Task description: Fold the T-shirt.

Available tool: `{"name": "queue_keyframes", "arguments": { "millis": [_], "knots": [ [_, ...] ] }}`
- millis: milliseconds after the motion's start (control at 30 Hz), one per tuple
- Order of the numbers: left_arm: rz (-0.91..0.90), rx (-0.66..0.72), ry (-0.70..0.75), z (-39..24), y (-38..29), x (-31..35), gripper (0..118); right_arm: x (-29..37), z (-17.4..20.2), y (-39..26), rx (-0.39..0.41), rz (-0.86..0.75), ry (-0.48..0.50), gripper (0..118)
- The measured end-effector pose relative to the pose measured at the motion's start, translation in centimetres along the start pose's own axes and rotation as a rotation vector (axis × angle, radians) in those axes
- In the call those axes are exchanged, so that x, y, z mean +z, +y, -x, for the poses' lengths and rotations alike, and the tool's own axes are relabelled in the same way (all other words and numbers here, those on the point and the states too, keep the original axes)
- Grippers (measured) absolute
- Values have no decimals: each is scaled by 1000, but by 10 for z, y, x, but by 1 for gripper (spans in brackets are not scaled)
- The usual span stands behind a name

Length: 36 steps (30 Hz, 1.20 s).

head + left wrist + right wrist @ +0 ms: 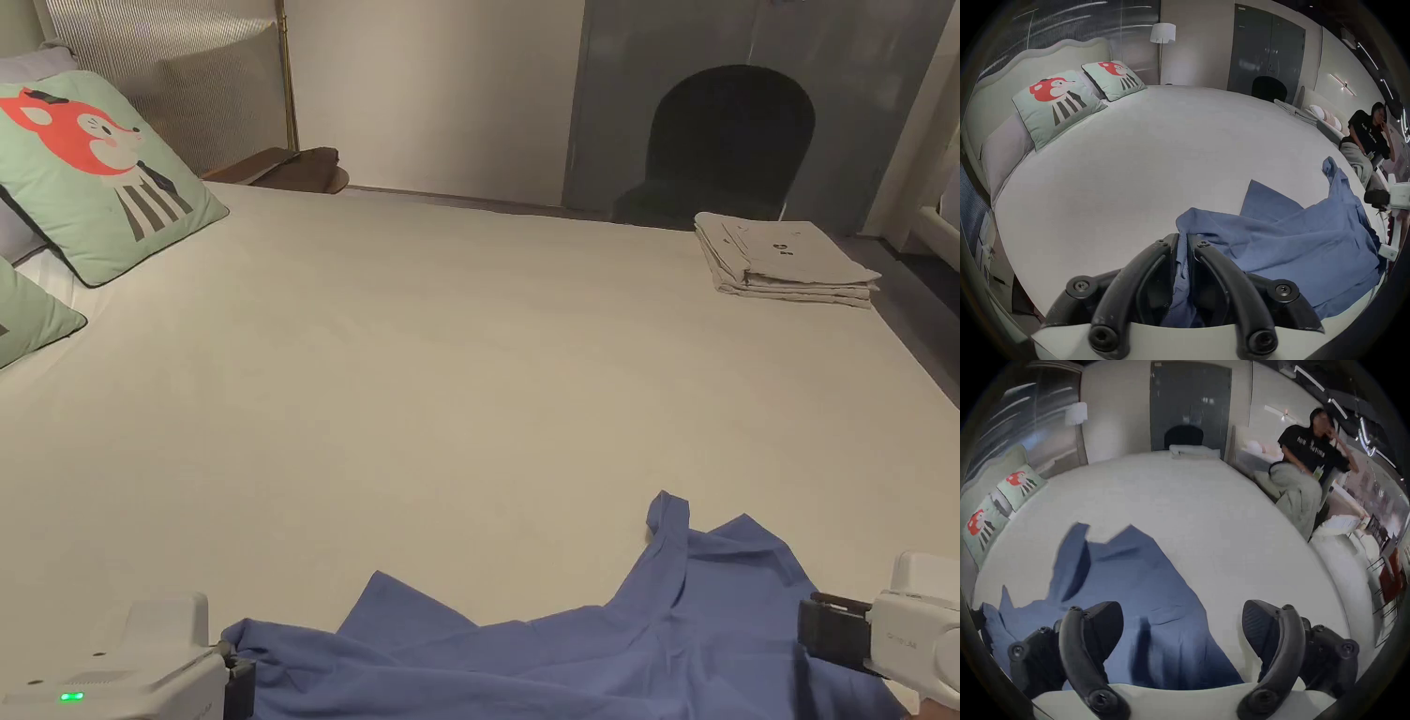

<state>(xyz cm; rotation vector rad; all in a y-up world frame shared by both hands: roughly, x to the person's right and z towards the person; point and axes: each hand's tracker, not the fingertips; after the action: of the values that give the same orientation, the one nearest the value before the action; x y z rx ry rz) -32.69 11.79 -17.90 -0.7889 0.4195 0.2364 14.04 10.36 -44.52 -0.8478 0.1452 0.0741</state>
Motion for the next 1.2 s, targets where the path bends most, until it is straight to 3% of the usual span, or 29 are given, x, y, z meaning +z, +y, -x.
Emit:
{"name": "queue_keyframes", "arguments": {
  "millis": [133,267,300,367,567,700,1200],
  "knots": [
    [5,-1,10,0,0,-2,4,-28,4,2,1,91,-6,83],
    [7,1,13,0,0,-4,4,-16,4,-3,-5,58,18,77],
    [5,1,13,0,0,-3,4,-16,5,-3,10,30,71,54],
    [-2,3,12,-1,2,-4,4,-3,8,-6,60,-7,10,2],
    [-78,31,-16,-3,14,15,4,62,-1,-6,-15,-228,99,2],
    [-173,46,-44,-4,31,41,4,118,-5,-7,-7,-393,137,2],
    [-581,70,-169,-10,126,183,4,341,-12,22,-91,-945,138,2]
  ]
}}
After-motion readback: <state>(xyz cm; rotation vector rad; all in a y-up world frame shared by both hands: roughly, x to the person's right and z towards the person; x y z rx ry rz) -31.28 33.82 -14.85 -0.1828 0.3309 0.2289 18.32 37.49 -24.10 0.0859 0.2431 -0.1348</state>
